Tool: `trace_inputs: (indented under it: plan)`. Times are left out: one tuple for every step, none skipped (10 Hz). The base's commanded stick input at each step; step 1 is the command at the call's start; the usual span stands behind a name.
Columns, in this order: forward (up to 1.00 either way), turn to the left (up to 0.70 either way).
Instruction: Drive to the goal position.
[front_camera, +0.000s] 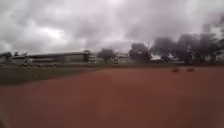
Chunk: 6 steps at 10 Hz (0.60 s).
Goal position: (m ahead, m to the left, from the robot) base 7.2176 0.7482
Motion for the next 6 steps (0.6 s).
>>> trace_inputs:
  plan:
    - [0.7, 0.0]
    - [0.7, 0.0]
    - [0.7, 0.0]
    - [0.7, 0.0]
    - [0.7, 0.0]
    - [0.7, 0.0]
